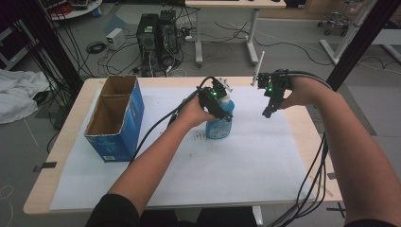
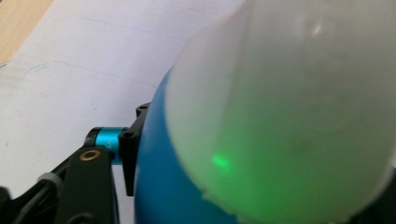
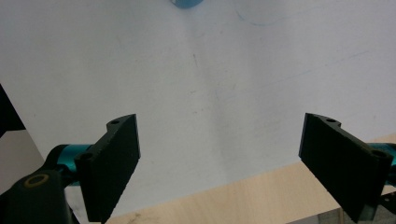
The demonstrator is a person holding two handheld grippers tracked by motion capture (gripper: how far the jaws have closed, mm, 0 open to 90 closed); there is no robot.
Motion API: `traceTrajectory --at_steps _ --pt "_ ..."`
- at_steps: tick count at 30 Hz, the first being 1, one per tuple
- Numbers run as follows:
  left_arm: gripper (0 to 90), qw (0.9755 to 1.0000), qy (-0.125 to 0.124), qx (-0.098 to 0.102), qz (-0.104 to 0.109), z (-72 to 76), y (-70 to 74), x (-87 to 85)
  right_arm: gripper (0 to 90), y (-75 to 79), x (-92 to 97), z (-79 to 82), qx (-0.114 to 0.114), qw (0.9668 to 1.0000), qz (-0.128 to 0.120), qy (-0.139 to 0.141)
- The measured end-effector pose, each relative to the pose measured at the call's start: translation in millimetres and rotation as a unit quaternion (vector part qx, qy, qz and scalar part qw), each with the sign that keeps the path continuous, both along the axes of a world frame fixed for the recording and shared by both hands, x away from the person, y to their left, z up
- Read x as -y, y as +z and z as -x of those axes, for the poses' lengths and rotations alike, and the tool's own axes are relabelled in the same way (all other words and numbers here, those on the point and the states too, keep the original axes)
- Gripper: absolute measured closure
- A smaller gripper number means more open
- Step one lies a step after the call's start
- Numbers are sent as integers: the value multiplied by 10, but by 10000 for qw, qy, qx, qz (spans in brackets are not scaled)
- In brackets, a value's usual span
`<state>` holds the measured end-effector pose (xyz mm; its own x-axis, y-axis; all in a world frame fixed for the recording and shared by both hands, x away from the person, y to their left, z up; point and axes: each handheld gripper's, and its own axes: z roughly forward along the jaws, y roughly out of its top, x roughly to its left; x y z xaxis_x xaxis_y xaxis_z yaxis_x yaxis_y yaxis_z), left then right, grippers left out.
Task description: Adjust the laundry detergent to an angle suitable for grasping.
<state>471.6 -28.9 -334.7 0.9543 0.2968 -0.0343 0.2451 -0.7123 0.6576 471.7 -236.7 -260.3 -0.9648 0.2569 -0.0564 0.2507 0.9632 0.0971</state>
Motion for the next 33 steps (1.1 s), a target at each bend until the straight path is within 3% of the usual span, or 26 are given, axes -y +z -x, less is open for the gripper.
traceTrajectory --at_steps 10,17,18,33 --pt "412 9996 -29 180 -216 16 21 5 116 -20 -17 -3 -32 10000 23 3" --pt "418 9998 71 82 -167 1 33 -27 116 -25 -9 -9 -38 10000 7 -10" --pt "419 9999 131 57 -80 8 37 -30 116 -26 -10 -9 -33 10000 14 -27" --pt "420 9996 -202 182 -117 161 292 -170 116 -31 -47 -10 -25 10000 26 6"
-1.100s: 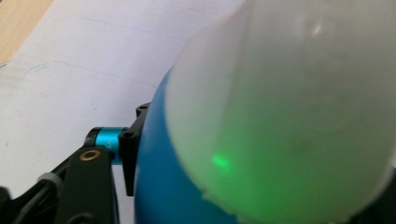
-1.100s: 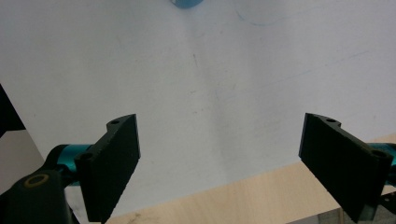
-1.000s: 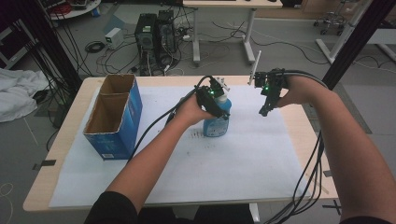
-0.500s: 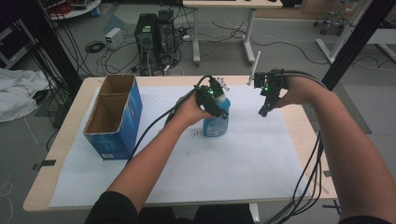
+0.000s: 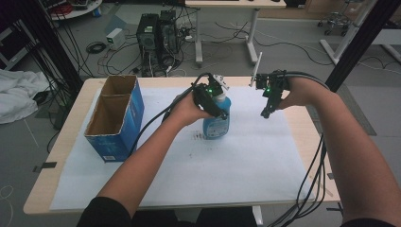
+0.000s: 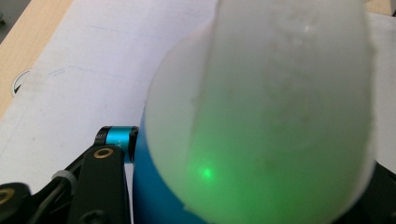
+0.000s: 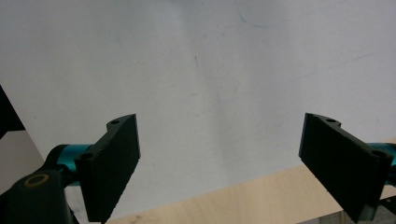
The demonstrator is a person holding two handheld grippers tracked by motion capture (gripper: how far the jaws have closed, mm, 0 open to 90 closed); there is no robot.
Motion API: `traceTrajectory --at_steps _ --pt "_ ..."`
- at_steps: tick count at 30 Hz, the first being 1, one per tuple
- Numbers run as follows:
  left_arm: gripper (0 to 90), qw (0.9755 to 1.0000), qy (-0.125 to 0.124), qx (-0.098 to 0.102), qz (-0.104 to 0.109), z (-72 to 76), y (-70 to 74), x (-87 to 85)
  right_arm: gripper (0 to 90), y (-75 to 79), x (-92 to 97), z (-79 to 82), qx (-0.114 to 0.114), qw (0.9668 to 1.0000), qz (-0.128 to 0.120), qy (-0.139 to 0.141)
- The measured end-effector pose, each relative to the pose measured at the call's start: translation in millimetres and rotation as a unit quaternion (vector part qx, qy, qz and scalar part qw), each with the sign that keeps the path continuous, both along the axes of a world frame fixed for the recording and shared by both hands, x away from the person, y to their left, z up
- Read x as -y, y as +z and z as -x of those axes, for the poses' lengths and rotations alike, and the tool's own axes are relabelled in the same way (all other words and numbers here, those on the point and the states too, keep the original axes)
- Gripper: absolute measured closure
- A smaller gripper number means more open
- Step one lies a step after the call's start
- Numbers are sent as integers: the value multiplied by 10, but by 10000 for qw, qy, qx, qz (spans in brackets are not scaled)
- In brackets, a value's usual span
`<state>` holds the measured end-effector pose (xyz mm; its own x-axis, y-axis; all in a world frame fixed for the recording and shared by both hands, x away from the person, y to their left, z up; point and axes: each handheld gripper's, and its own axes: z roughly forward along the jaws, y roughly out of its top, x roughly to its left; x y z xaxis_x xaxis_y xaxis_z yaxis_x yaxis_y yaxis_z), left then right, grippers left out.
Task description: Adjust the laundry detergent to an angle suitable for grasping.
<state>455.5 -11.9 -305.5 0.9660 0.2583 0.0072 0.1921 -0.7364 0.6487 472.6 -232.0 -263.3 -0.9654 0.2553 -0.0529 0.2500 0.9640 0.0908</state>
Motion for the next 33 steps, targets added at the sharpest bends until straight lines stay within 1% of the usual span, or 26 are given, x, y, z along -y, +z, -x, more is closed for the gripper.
traceTrajectory --at_steps 1,3,4,5,6,9,10,12,13,15,16,17,18,19,20,21,22,23,26,29,30,31,32,33 --pt "421 10000 -4 -9 15 20 17 -9 116 -2 -5 -1 -1 10000 -15 23" --pt "420 10000 -82 13 -22 45 60 -36 116 1 -14 1 0 10000 -8 24" --pt "420 10000 -90 -1 -7 62 83 -55 116 4 -19 5 -11 10000 -10 11" --pt "420 10000 -93 -6 -12 69 98 -68 116 0 -24 0 5 10000 -33 64" --pt "420 9999 -105 -1 10 81 113 -83 116 3 -29 9 -2 10000 -23 16" --pt "420 9999 -142 52 -24 113 158 -130 116 0 -42 8 2 10000 -17 71" --pt "420 9999 -136 29 -19 122 169 -148 116 0 -42 8 2 10000 -17 71" --pt "420 9999 -165 42 -31 123 183 -171 116 0 -46 9 6 10000 -14 73" --pt "420 9997 -225 34 -48 145 212 -228 116 7 -57 20 12 10000 -18 68" --pt "420 9997 -231 25 -47 151 216 -242 116 10 -58 23 13 10000 -17 67" --pt "420 9995 -297 33 -49 164 228 -271 116 11 -57 28 23 10000 -23 80" --pt "420 9995 -297 33 -49 164 228 -271 116 11 -57 28 23 10000 -23 80" --pt "420 9993 -375 67 -24 180 229 -294 116 20 -50 34 19 10000 -13 66" --pt "420 9993 -375 67 -24 180 229 -294 116 20 -50 34 19 10000 -13 66" --pt "420 9988 -480 110 -40 192 231 -306 116 21 -49 37 28 10000 -25 63" --pt "420 9988 -480 110 -40 192 231 -306 116 21 -49 37 28 10000 -25 63" --pt "420 9978 -638 186 -31 226 225 -328 116 21 -47 39 37 10000 -34 70" --pt "420 9973 -703 188 -72 234 231 -338 116 33 -46 54 20 10000 -9 32" --pt "420 9965 -834 89 -19 264 229 -368 116 38 -53 69 23 10000 -3 20" --pt "420 9960 -894 52 -3 273 233 -381 116 41 -54 71 25 10000 2 34" --pt "420 9947 -1026 -20 92 314 248 -416 116 48 -59 83 59 10000 -33 56" --pt "420 9942 -1070 -25 121 332 253 -425 116 54 -59 90 51 10000 -24 54" --pt "420 9942 -1070 -25 121 332 253 -425 116 54 -59 90 51 10000 -24 54" --pt "420 9937 -1116 -24 111 344 263 -433 116 54 -60 94 68 10000 -29 55"
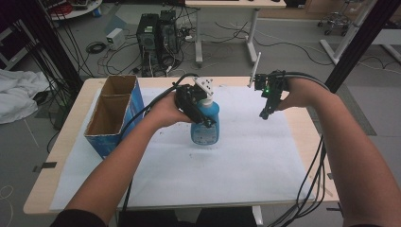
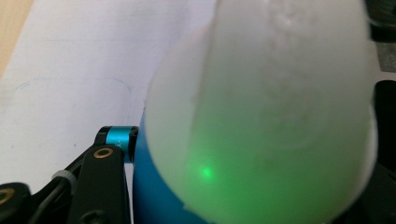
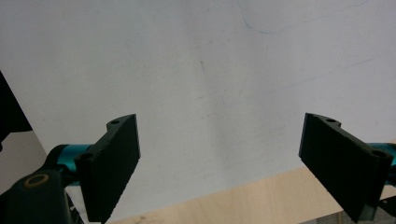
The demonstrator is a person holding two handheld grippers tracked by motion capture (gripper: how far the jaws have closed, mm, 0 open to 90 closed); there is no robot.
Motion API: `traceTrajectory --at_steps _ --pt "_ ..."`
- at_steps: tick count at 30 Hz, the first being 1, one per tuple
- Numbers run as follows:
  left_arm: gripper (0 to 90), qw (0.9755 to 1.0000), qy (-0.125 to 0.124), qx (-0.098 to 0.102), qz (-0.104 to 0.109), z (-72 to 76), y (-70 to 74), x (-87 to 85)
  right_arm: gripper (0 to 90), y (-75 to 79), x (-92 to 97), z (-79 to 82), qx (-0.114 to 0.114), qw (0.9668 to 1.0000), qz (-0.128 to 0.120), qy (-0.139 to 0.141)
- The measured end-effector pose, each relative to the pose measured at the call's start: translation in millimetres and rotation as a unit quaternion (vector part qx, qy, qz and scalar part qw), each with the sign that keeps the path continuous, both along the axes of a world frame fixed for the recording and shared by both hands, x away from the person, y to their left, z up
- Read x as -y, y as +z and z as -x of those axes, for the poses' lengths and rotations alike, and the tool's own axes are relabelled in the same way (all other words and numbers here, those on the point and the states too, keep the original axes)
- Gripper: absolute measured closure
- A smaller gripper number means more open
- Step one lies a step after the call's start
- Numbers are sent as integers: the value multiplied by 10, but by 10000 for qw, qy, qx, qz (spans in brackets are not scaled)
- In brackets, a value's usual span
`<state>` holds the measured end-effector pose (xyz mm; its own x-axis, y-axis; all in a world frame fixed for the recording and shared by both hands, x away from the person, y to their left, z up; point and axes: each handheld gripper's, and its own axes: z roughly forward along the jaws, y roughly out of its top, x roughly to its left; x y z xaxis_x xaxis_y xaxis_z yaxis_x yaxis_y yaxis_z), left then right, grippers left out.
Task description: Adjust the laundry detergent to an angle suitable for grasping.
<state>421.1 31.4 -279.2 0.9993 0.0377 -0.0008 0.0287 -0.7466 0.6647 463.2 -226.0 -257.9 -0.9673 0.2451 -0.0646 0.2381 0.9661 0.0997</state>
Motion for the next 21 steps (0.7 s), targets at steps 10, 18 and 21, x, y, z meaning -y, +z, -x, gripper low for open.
traceTrajectory --at_steps 10,18,21 --pt "420 9994 -329 -109 25 138 28 -10 116 20 -8 42 12 10000 24 -7" --pt "420 9984 -550 -89 -107 264 39 -26 116 25 -29 69 16 10000 32 -6" --pt "419 9975 -690 -59 -117 310 35 -31 116 26 -37 74 24 10000 19 19"
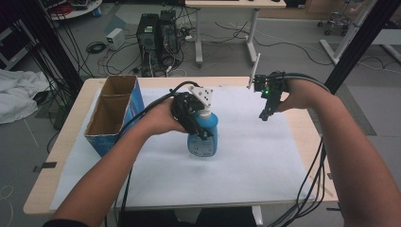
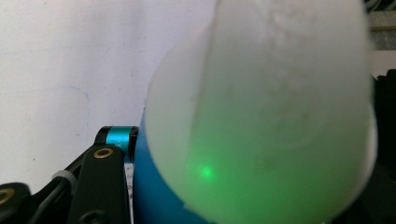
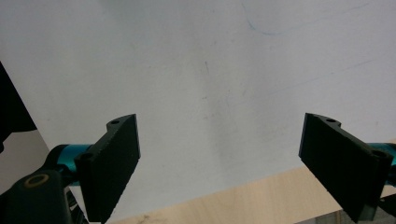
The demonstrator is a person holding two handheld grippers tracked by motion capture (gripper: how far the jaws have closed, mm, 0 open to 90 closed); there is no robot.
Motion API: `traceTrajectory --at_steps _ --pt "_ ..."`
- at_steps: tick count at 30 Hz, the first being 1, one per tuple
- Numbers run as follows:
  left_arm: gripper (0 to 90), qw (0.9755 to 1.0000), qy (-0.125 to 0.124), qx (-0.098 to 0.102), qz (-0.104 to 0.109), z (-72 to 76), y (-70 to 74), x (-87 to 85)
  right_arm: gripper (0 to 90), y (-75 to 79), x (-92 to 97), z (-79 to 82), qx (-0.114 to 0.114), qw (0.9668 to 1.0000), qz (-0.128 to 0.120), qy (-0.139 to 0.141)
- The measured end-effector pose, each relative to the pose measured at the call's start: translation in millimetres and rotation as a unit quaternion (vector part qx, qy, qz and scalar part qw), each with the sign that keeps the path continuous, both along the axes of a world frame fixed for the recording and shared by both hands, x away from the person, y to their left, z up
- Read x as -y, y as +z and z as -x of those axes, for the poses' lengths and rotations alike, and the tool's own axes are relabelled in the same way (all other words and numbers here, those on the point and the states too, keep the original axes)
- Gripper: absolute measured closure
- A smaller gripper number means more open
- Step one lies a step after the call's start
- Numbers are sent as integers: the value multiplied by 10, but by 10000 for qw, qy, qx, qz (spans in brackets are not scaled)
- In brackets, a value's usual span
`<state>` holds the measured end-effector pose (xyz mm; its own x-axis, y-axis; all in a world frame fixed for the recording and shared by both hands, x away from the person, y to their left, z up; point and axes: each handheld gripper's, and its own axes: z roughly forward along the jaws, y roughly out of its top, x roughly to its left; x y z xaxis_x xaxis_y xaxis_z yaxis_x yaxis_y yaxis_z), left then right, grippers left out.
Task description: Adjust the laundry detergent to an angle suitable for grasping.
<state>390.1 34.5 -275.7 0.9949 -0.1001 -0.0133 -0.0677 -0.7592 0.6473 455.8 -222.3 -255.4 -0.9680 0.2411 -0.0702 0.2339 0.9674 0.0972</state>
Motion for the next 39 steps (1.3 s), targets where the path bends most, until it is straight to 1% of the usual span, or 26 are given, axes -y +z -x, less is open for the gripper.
traceTrajectory --at_steps 5,8,9,10,13,15,17,18,23,24,26,27,28,29,31,33,34,35,39 --pt "420 9999 -157 -68 -17 49 -35 -8 116 9 -22 27 7 10000 13 -5" --pt "419 9996 -282 -20 -63 76 -59 -6 116 14 -24 35 18 10000 17 -10" --pt "420 9995 -306 -36 -70 93 -70 -5 116 14 -23 39 17 10000 24 -13" --pt "419 9992 -389 10 -104 104 -78 -3 116 15 -23 41 24 10000 27 -2" --pt "419 9981 -576 61 -207 152 -93 12 116 14 -17 49 17 10000 2 4" --pt "419 9973 -693 58 -254 177 -99 17 116 20 -12 57 15 10000 34 -36" --pt "419 9973 -693 58 -254 177 -99 17 116 21 -10 57 22 10000 26 -26" --pt "419 9959 -864 16 -261 210 -105 17 116 21 -10 57 22 10000 26 -26" --pt "419 9928 -1166 -22 -257 246 -111 24 116 28 -15 80 13 10000 38 -40" --pt "419 9928 -1166 -22 -257 246 -111 24 116 28 -15 80 13 10000 38 -40" --pt "419 9914 -1286 -38 -232 264 -119 23 116 25 -17 82 16 10000 40 -55" --pt "419 9903 -1368 -24 -239 262 -117 18 116 23 -17 82 12 10000 39 -51" --pt "419 9903 -1368 -24 -239 262 -117 18 116 23 -17 82 12 10000 39 -51" --pt "419 9887 -1486 -31 -190 247 -123 -5 116 14 -20 82 6 10000 45 -54" --pt "419 9885 -1499 -20 -178 226 -133 -17 116 8 -23 83 4 10000 48 -50" --pt "419 9874 -1575 15 -141 211 -153 -33 116 3 -24 78 3 10000 45 -18" --pt "419 9875 -1565 15 -187 196 -159 -38 116 1 -24 78 3 10000 46 -25" --pt "419 9874 -1571 9 -189 187 -172 -47 116 0 -24 77 1 10000 46 -21" --pt "419 9861 -1648 81 -214 159 -216 -74 116 -7 -24 75 -9 10000 47 -42"
